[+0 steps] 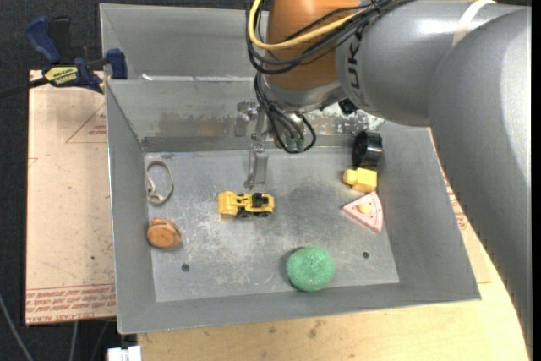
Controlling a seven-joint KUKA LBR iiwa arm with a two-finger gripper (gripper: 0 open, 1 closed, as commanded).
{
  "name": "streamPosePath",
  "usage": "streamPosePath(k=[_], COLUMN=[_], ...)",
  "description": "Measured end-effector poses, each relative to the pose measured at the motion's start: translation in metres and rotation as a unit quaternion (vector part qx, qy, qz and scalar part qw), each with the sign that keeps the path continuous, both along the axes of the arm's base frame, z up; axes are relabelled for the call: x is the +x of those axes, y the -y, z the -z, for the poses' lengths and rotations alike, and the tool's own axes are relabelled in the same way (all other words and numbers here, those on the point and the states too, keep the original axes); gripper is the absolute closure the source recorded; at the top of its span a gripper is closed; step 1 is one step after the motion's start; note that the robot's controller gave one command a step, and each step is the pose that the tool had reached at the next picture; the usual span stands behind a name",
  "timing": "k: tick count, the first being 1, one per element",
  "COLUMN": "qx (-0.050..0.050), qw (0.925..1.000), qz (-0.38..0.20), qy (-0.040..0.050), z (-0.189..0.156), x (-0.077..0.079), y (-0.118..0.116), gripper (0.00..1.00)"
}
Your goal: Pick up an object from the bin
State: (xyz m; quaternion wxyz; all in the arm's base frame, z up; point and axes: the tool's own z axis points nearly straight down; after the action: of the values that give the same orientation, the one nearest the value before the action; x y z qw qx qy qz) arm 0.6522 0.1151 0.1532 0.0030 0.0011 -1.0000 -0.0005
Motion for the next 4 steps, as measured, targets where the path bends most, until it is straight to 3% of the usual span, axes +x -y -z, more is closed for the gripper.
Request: streamPosePath(k=[1,2,3,4], qx=[0.0,0.0,0.0,0.0], qw=[1.0,0.9992,0.9906,0.9969], qz=[0.001,-0.038,-0.137,-0.079], qy=[0.0038,0.0062,0.0037,0.0037], z=[-0.005,0.035,0.072,0.083], x=[0.002,-0.028,-0.042,-0.051], y=[0.0,0.01,-0.004,0.036], gripper=[0.0,0.0,0.0,1.0])
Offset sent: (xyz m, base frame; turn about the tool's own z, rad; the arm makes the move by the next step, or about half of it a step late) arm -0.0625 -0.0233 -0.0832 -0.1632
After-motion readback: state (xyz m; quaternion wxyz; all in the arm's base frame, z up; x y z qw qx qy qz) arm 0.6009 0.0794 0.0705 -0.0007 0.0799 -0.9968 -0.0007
